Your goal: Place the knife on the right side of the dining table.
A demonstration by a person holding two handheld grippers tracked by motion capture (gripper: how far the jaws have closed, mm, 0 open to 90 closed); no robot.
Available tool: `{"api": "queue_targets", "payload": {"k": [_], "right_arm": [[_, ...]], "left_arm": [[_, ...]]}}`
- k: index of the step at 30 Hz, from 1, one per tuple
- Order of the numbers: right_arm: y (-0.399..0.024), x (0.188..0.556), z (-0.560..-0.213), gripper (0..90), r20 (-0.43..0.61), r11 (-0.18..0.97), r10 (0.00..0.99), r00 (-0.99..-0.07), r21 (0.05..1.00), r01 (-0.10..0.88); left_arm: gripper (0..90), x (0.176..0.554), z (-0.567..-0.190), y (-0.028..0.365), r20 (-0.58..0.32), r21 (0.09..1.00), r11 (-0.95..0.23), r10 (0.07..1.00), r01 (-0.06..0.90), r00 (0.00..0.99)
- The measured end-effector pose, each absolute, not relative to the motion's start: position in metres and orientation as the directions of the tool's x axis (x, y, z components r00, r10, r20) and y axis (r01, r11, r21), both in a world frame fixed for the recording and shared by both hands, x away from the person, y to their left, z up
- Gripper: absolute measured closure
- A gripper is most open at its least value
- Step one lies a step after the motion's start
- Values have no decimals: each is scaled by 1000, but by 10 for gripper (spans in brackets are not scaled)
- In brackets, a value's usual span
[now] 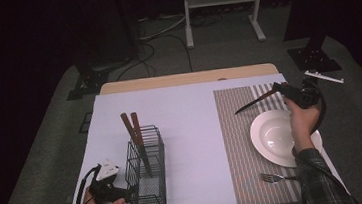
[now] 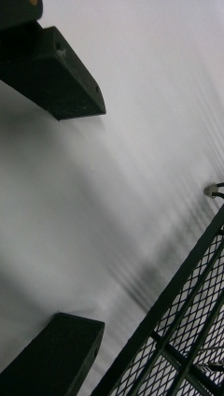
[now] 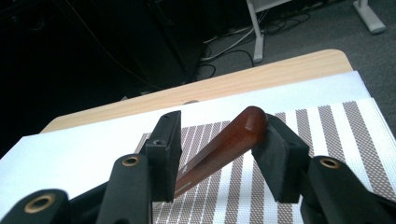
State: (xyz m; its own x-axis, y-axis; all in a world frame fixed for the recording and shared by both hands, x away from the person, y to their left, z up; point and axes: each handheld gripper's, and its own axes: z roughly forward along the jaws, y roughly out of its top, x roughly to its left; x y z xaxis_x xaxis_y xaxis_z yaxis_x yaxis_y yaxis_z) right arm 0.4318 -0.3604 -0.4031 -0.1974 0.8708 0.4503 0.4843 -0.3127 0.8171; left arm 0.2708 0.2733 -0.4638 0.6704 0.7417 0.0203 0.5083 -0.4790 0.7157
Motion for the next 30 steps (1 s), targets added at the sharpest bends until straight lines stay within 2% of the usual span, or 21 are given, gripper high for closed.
{"api": "queue_targets", "payload": {"k": [13, 30], "right_arm": [[-373, 432, -415, 505, 474, -338, 867, -157, 788, 514], [-380, 437, -428, 422, 465, -316, 880, -99, 727, 609]], "left_arm": [[0, 271, -464, 273, 21, 716, -479, 742, 508, 670], [0, 271, -464, 273, 21, 717, -478, 742, 507, 670]]}}
